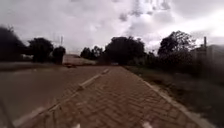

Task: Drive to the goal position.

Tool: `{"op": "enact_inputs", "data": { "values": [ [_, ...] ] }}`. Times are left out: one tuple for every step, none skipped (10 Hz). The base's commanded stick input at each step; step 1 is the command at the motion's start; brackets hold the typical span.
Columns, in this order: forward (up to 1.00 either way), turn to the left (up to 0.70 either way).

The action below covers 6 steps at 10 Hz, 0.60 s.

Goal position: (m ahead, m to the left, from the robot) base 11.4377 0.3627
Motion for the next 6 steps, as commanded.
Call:
{"op": "enact_inputs", "data": {
  "values": [
    [0.50, 0.00],
    [0.50, 0.00],
    [0.50, 0.00],
    [0.50, 0.00],
    [0.50, 0.00],
    [0.50, 0.00]
  ]
}}
